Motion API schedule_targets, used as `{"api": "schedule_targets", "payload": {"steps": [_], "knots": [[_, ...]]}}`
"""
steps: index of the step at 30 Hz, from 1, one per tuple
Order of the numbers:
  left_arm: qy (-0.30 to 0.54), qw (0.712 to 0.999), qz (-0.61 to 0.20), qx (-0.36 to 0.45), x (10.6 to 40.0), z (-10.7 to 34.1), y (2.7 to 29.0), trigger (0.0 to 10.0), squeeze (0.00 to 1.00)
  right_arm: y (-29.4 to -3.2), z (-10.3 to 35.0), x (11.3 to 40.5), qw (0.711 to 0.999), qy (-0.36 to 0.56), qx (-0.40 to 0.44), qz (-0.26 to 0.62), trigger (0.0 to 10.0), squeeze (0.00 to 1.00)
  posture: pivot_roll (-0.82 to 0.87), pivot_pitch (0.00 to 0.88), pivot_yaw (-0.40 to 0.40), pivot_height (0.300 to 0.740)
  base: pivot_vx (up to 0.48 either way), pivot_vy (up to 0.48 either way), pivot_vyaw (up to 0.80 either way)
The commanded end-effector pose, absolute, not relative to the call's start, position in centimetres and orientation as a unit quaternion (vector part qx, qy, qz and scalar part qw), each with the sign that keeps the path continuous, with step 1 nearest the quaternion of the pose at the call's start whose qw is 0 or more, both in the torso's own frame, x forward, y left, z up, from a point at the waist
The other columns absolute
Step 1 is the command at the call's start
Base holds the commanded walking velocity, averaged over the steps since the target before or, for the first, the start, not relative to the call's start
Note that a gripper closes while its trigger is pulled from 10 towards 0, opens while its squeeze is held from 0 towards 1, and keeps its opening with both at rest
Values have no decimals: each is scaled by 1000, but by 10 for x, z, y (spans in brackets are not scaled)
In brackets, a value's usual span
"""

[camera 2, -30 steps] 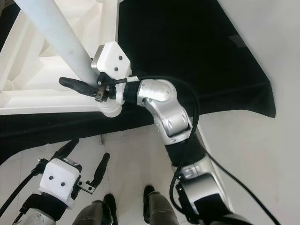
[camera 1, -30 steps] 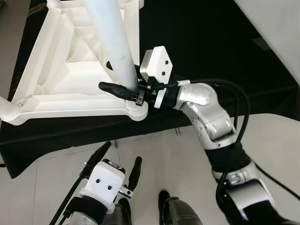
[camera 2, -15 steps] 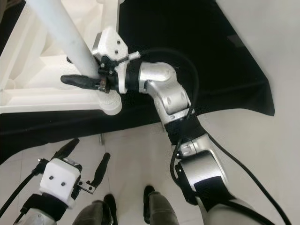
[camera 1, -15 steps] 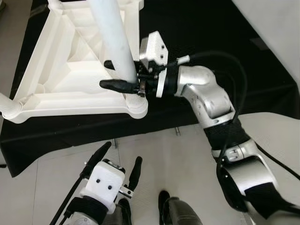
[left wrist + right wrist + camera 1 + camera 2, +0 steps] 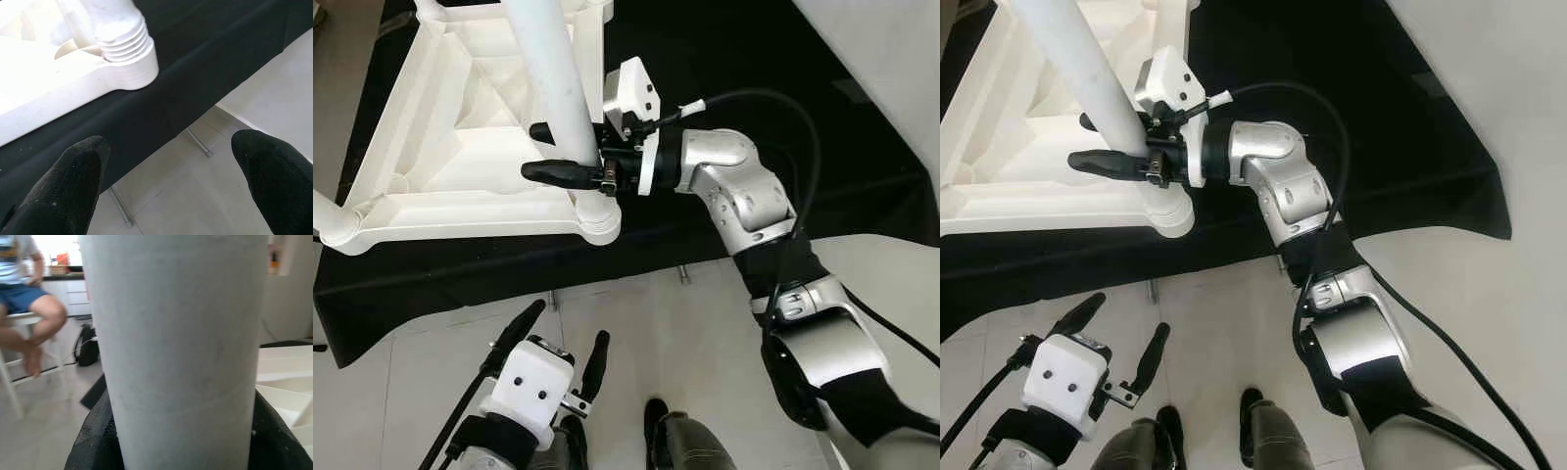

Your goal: Building children table

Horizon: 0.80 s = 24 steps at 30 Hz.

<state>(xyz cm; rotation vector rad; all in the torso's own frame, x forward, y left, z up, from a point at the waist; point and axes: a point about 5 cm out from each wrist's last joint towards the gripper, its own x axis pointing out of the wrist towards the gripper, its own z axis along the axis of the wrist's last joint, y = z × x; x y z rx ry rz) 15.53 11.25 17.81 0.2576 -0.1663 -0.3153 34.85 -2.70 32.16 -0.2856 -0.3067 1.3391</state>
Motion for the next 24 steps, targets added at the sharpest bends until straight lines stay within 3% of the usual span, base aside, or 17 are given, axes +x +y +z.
{"api": "schedule_targets", "payload": {"steps": [1,2,3,4,6,13,24], "knots": [[-71,976,-156,133,151,175,113,10000,0,-35,269,367,828,-19,-90,553,10000,0,15,400,-5,740,0,0,0],[-71,976,-155,133,151,175,113,10000,0,-40,262,371,875,-17,-76,477,10000,0,15,401,-10,740,0,0,0],[-71,976,-155,133,151,175,113,10000,0,-40,262,371,875,-17,-76,477,10000,0,15,401,-10,740,0,0,0],[-70,976,-155,133,150,175,113,10000,0,-48,259,374,918,-21,-54,393,10000,0,12,400,-13,740,0,0,0],[-71,976,-154,133,151,175,113,10000,0,-55,249,364,947,-34,-23,320,10000,0,12,401,-10,740,0,0,0],[-71,976,-155,135,152,175,115,10000,0,-45,231,345,953,-26,2,301,10000,0,14,397,4,740,0,0,0],[-73,975,-154,141,157,174,116,10000,0,-38,248,352,949,-54,-19,311,10000,0,10,379,5,740,0,0,0]]}}
